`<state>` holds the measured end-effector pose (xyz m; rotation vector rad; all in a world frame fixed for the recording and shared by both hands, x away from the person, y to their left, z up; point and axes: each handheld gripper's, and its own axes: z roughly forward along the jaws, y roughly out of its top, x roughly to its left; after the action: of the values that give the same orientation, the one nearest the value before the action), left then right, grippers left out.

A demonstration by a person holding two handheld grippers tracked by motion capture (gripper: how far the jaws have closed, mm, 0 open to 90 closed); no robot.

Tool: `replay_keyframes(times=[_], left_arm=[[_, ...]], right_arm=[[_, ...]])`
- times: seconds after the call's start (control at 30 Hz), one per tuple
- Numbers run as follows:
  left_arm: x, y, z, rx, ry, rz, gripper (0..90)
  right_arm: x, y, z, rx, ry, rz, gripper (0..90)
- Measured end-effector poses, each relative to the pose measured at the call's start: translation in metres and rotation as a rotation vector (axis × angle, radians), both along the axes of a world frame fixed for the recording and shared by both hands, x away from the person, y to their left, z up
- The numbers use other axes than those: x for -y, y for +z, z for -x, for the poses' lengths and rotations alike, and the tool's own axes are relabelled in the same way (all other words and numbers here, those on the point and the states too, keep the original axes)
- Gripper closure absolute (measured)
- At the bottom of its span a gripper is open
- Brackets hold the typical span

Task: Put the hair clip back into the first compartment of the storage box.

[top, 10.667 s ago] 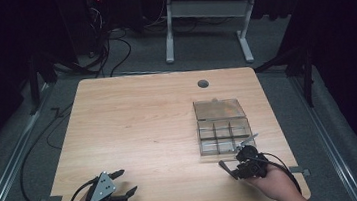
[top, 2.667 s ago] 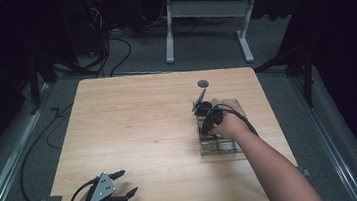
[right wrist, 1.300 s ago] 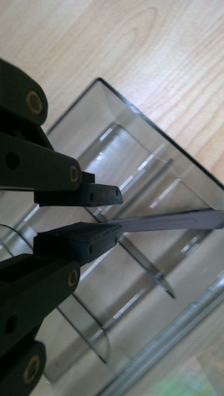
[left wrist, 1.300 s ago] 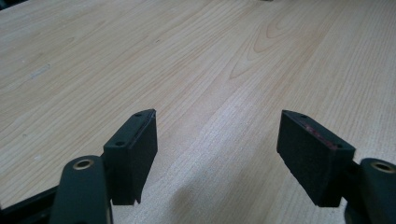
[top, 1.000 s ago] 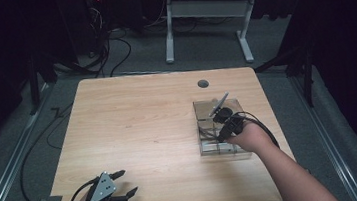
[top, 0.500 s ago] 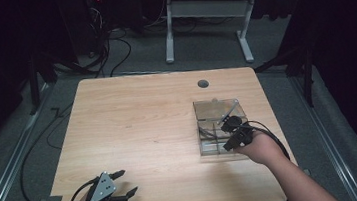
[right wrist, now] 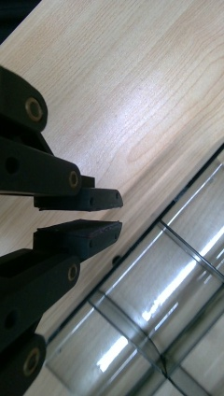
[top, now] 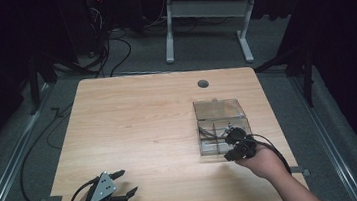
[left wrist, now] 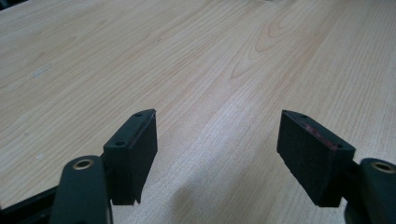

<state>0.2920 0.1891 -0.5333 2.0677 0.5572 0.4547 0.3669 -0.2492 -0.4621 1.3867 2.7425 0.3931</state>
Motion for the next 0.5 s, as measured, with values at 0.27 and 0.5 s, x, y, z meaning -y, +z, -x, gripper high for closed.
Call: replay_keyframes(times=[0.27,0.5], left_arm=[[0.000,0.000,0.000,0.003,0.003,0.001,29.2],[0.000,0.000,0.000,0.000,0.005,0.004,29.2]], right_arm=[[0.003,-0.013,0.014,0.078,-0.012,-0.059,77.8],[0.016,-0.031,0.031,0.217,-0.052,-0.208,75.6]])
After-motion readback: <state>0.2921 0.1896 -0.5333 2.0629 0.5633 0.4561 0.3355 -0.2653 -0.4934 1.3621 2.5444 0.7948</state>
